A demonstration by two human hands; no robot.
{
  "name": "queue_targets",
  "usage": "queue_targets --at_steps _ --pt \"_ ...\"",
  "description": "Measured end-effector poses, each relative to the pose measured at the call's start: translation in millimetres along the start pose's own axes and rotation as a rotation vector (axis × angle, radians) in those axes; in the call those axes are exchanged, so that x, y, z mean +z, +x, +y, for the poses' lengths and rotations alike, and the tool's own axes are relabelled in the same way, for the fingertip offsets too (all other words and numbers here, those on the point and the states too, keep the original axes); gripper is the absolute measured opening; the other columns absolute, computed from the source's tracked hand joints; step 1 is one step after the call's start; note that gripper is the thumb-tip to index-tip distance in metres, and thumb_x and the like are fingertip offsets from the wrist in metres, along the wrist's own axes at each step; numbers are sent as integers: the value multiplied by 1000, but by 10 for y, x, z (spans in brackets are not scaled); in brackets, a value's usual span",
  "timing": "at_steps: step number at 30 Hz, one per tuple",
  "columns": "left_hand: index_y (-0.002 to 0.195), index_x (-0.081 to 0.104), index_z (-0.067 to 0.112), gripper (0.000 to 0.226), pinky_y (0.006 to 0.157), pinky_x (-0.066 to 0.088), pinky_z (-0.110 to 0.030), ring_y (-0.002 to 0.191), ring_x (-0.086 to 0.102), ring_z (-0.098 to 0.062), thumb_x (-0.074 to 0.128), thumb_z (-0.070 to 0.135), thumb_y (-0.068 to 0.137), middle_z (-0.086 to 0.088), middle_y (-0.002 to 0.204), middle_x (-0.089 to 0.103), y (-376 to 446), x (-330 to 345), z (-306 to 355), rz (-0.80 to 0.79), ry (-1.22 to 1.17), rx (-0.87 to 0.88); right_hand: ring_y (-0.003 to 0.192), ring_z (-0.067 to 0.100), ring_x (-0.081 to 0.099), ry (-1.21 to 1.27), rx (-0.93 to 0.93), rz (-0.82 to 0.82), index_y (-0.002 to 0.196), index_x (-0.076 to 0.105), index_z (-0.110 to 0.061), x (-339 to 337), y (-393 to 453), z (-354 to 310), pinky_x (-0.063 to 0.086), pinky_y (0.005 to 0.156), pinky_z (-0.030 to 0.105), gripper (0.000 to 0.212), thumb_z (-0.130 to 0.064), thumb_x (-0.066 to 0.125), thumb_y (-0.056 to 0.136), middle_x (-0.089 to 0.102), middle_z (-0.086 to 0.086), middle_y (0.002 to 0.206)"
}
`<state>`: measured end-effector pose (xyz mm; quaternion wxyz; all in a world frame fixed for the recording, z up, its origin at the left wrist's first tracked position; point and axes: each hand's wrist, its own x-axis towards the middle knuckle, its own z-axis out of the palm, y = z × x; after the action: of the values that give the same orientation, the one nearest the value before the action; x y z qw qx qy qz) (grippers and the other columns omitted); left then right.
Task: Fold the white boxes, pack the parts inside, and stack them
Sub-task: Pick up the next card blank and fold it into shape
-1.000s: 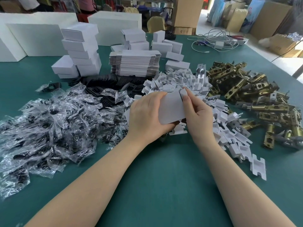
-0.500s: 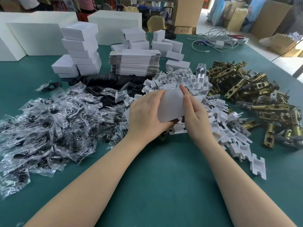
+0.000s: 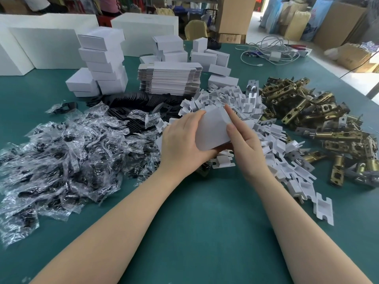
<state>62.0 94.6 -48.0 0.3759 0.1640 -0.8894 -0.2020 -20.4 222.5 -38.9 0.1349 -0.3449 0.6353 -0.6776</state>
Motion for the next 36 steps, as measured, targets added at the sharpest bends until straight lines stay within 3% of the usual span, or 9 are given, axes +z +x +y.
queue_targets --at_steps 3,7,10,19,21,23,25,34,36 --pt "136 53 15 89 101 38 -43 122 54 -22 87 48 61 0 134 59 -11 -4 4 -17 -33 -19 120 -17 48 -52 -14 4 136 46 -36 12 -2 -6 40 93 7 35 -17 41 106 50 -32 130" --pt "136 52 15 89 102 36 -42 121 54 -22 87 46 61 0 135 58 -12 -10 10 -18 -64 -36 134 7 47 16 19 -5 126 55 -49 -3 5 -13 38 114 38 33 -31 45 101 53 -21 139" --pt "137 51 16 89 102 35 -43 121 52 -21 85 46 61 0 135 57 -18 -9 10 -33 -86 -49 140 18 43 16 25 -29 123 57 -56 -11 -6 -35 31 117 52 33 -38 47 97 51 -11 146" --pt "136 52 16 89 98 32 -34 119 54 -22 81 54 60 0 135 57 -17 -26 12 -41 -71 -43 117 17 47 -14 45 0 131 53 -49 36 -19 -63 35 110 56 36 -39 43 97 51 0 146" --pt "136 52 16 89 97 31 -34 119 54 -22 78 57 61 0 134 58 -19 -34 17 -37 -63 -40 125 13 48 -48 15 3 130 49 -49 49 -19 -46 37 113 47 35 -37 40 99 50 -14 145" --pt "136 52 16 89 98 33 -36 119 55 -23 79 57 62 0 134 58 -25 -30 20 -36 -48 -31 133 -6 41 -88 -14 -22 132 45 -48 41 -21 -30 32 112 18 33 -33 37 103 46 -36 138" --pt "137 52 15 89 100 36 -40 119 55 -24 82 53 63 -1 134 58 -30 -20 26 -33 -17 -24 131 -20 33 -150 -42 -47 136 40 -44 24 -25 -22 26 104 2 34 -27 34 107 40 -43 135" --pt "143 47 17 88 104 34 -43 126 51 -24 75 55 69 0 140 54 -19 -11 -30 -83 17 -16 123 -32 26 -387 -27 -126 151 24 -40 -16 -11 -14 24 102 -1 52 -26 44 105 26 -49 132" --pt "144 46 16 87 104 35 -43 127 51 -25 75 55 71 0 140 54 -17 -2 -38 -82 30 -19 119 -20 37 -382 0 -167 153 19 -40 -4 -9 -11 29 103 7 55 -27 43 105 32 -40 137"
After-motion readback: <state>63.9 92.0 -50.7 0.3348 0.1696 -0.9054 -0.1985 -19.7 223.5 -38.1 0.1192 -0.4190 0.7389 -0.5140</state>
